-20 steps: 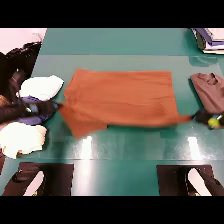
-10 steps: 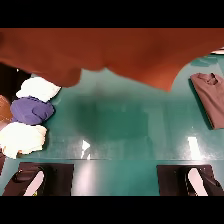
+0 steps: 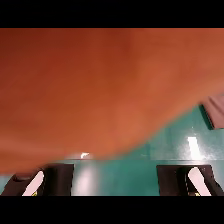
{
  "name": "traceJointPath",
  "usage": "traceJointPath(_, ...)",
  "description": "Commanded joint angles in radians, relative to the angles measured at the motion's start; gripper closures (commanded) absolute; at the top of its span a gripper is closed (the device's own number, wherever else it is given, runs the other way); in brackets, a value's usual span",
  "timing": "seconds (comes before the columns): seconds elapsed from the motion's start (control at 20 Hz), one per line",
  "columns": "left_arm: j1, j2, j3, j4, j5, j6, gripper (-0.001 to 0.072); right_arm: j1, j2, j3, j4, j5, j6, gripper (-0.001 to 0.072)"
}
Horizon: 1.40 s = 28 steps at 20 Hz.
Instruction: Fold the shirts.
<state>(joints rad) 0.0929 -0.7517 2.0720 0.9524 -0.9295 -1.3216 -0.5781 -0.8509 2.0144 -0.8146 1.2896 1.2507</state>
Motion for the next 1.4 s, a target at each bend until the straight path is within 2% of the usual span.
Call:
traceJointPath(0.0,0.000,-0.114,-0.123,-0.002,-0.257,-0.060,0.0680,0.019,-0.047,-0.123,-0.052,0.147,0.005,0.0694)
traceJointPath(0.1,0.000,-0.216,-0.209,-0.008,-0.402,-0.063,0.0680,0.103,-0.117,-0.190,-0.129,0.221,0.006,0.0694)
traceJointPath(0.2,0.000,-0.320,-0.293,-0.011,-0.487,-0.063,0.0679,0.237,-0.201,-0.268,-0.267,0.255,0.006,0.0694)
traceJointPath(0.35,0.000,-0.462,-0.426,-0.015,-0.475,-0.057,0.0680,0.416,-0.344,-0.383,-0.451,0.237,0.007,0.0694)
traceJointPath(0.6,0.000,-0.752,-0.484,-0.027,-0.290,0.031,0.0679,0.478,-0.655,-0.382,-0.468,0.140,0.025,0.0695)
traceJointPath(0.7,0.000,-0.833,-0.484,-0.109,-0.172,0.072,0.0680,0.478,-0.772,-0.309,-0.464,0.094,0.047,0.0695)
traceJointPath(0.8,0.000,-0.879,-0.484,-0.205,-0.020,0.133,0.0680,0.478,-0.858,-0.225,-0.434,0.033,0.089,0.0695)
traceJointPath(0.9,0.000,-0.903,-0.483,-0.247,0.127,0.136,0.0680,0.479,-0.924,-0.143,-0.397,-0.018,0.127,0.0695)
traceJointPath(1.0,0.000,-0.905,-0.482,-0.252,0.197,0.160,0.0680,0.486,-0.968,-0.075,-0.383,-0.034,0.138,0.0695)
traceJointPath(1.1,0.005,-0.903,-0.452,-0.247,0.145,0.210,0.0680,0.499,-0.974,-0.052,-0.385,-0.036,0.137,0.0695)
traceJointPath(1.2,0.017,-0.902,-0.397,-0.230,0.006,0.286,0.0680,0.507,-0.969,-0.054,-0.396,0.003,0.136,0.0695)
traceJointPath(1.35,0.020,-0.902,-0.375,-0.106,-0.175,0.295,0.0680,0.529,-0.951,-0.116,-0.419,0.067,0.136,0.0695)
